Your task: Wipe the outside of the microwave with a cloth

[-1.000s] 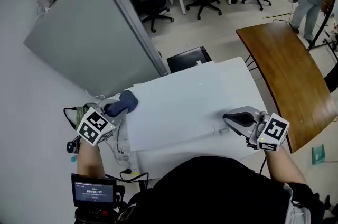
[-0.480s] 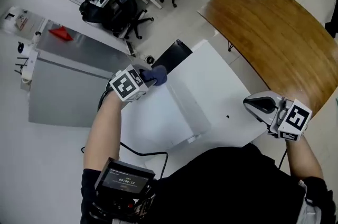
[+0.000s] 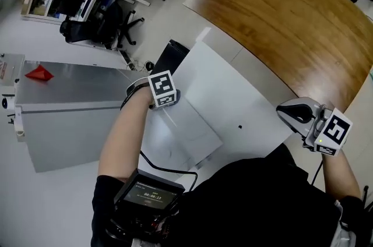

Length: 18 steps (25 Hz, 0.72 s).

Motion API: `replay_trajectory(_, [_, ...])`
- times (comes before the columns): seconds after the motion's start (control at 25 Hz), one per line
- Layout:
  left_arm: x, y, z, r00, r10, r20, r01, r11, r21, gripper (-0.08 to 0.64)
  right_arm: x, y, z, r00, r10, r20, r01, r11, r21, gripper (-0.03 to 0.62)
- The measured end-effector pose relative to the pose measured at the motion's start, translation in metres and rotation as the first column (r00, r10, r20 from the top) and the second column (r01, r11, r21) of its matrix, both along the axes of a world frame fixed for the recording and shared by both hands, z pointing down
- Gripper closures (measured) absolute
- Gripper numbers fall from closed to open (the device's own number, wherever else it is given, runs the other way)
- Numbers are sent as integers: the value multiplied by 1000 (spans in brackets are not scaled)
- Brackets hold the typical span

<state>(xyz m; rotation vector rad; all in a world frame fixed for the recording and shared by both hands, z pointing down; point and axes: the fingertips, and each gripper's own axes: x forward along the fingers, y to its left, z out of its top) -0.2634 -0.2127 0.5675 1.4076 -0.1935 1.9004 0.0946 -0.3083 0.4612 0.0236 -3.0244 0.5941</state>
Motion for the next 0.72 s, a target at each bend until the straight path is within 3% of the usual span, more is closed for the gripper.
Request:
replay_trajectory(0.16, [-7, 6, 52, 999, 38, 33, -33, 990, -136, 505, 14, -6, 15, 998, 37, -44, -37, 999, -7, 586])
replay_trajectory(0.32, [-6, 10, 94, 994, 94, 52, -77, 961, -265, 505, 37, -13, 31, 991, 98, -95, -102, 994, -42, 586])
replay_trajectory(0.48, [-3, 22, 117, 990, 126, 62, -99, 940, -327, 505, 44, -4, 37, 987, 110, -119, -118, 991, -62, 586])
replay_trajectory(0.56, [9, 16, 105, 989, 144, 25, -131, 947, -293, 505, 43, -3, 30, 989, 110, -103, -117, 991, -60, 586])
replay_trajectory(0.72, [46, -16, 12, 983, 172, -58, -177, 980, -90, 505, 24, -2, 11, 996, 68, -57, -71, 997, -37, 586])
